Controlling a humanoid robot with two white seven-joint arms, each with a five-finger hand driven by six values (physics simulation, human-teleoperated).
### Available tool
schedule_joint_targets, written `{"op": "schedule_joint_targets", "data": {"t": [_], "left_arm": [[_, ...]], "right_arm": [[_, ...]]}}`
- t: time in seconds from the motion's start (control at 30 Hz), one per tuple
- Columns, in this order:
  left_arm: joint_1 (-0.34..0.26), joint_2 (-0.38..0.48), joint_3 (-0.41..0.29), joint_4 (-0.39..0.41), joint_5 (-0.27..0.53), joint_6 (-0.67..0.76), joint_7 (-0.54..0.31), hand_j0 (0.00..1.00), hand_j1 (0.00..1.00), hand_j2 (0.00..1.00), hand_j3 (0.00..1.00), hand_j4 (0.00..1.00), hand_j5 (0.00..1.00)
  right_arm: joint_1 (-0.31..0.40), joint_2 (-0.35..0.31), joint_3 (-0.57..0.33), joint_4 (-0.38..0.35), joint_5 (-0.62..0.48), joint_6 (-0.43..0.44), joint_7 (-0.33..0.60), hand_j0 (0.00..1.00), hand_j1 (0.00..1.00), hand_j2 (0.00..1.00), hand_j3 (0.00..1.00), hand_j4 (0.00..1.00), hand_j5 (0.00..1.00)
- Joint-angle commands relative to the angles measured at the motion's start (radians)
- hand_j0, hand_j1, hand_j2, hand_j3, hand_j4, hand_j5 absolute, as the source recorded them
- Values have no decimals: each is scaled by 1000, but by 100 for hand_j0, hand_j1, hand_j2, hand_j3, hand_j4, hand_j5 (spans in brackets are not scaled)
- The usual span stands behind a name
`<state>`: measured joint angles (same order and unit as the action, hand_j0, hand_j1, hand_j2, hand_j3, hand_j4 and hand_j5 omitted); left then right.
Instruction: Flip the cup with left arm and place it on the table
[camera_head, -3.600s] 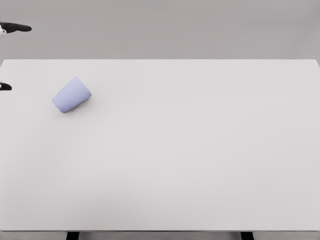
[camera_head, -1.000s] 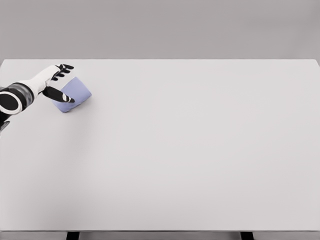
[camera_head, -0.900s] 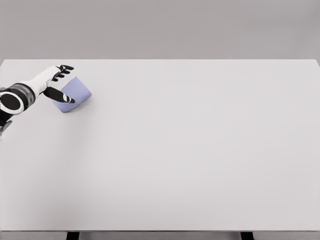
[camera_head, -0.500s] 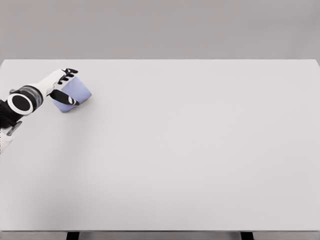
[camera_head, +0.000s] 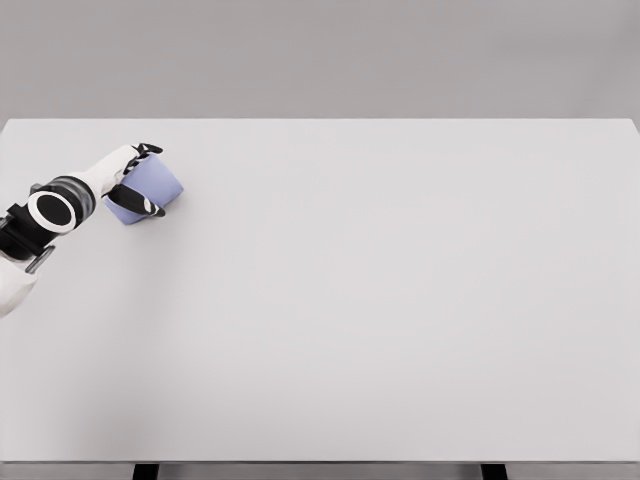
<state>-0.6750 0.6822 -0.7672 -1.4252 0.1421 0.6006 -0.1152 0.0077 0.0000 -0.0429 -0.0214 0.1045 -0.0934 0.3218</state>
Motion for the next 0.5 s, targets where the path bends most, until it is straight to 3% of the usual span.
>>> {"op": "schedule_joint_targets", "data": {"t": [0.0,0.1,0.13,0.4,0.47], "left_arm": [[0,0,0,0,-4,2,0,92,92,92,92,92,92],[0,0,0,-4,7,-2,-3,68,68,68,68,68,68],[0,-4,0,-6,11,-4,-3,65,65,65,65,65,65],[-14,2,2,-18,34,-18,-9,63,63,63,63,63,63],[-26,46,11,-34,151,-102,-12,64,64,64,64,64,64]], "right_arm": [[0,0,0,0,0,0,0,100,100,100,100,100,100],[0,0,0,0,0,0,0,100,100,100,100,100,100],[0,0,0,0,0,0,0,100,100,100,100,100,100],[0,0,0,0,0,0,0,100,100,100,100,100,100],[0,0,0,0,0,0,0,100,100,100,100,100,100]]}}
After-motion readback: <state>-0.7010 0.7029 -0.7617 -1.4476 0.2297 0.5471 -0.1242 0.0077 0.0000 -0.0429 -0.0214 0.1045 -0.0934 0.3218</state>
